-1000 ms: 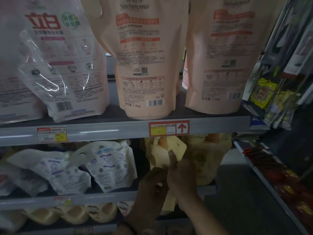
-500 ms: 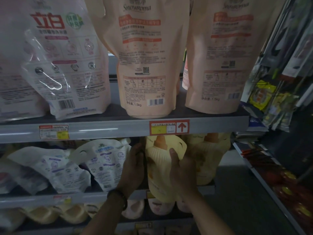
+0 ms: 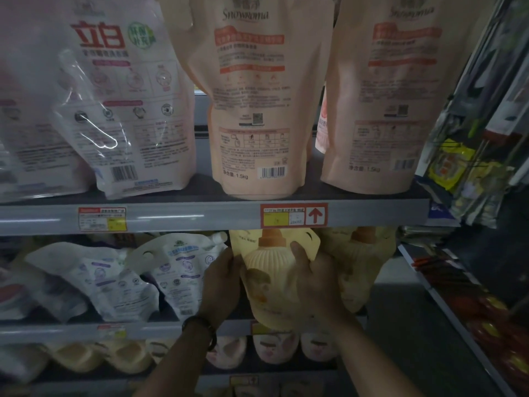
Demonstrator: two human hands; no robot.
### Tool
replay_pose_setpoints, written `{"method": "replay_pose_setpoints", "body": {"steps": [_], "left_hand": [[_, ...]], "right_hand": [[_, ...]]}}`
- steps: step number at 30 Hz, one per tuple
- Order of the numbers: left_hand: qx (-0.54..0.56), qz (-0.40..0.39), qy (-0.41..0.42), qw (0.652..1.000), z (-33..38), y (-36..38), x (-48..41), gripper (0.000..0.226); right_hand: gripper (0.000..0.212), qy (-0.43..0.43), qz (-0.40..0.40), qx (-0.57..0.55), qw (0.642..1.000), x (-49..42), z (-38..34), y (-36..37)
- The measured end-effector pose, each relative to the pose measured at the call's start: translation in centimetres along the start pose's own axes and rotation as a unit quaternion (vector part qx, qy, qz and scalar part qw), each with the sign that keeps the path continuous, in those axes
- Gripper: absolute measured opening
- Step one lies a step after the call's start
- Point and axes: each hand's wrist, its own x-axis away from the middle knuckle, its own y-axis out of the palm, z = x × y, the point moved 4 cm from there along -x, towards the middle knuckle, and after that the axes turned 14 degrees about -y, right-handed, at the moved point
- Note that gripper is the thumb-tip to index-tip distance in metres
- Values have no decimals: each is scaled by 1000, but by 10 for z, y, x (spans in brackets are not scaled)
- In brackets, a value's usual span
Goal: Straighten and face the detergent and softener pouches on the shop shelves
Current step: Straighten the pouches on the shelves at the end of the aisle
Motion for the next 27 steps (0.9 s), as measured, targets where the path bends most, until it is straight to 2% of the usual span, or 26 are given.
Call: {"method": "replay_pose_setpoints", "body": {"steps": [7, 13, 16, 20, 22, 27], "left_hand": [[13, 19, 8, 1000, -8, -4, -2, 28], [1, 51, 8, 999, -12, -5, -6, 32], [49, 17, -10, 999, -18, -2, -7, 37], [26, 28, 12, 999, -19, 0, -2, 33], [54, 19, 8, 998, -20, 2, 1, 27], [80, 18, -38, 996, -24, 11, 4, 29]], "right_hand": [[26, -11, 25, 29, 999, -18, 19, -2], [17, 18, 38, 74, 996, -25, 47, -6], [27, 12, 28, 123, 992, -28, 51, -5], [44, -1, 3, 214, 977, -29, 49, -7], [44, 1, -4, 238, 971, -29, 49, -7], [42, -7, 2, 234, 972, -30, 48, -9]]}}
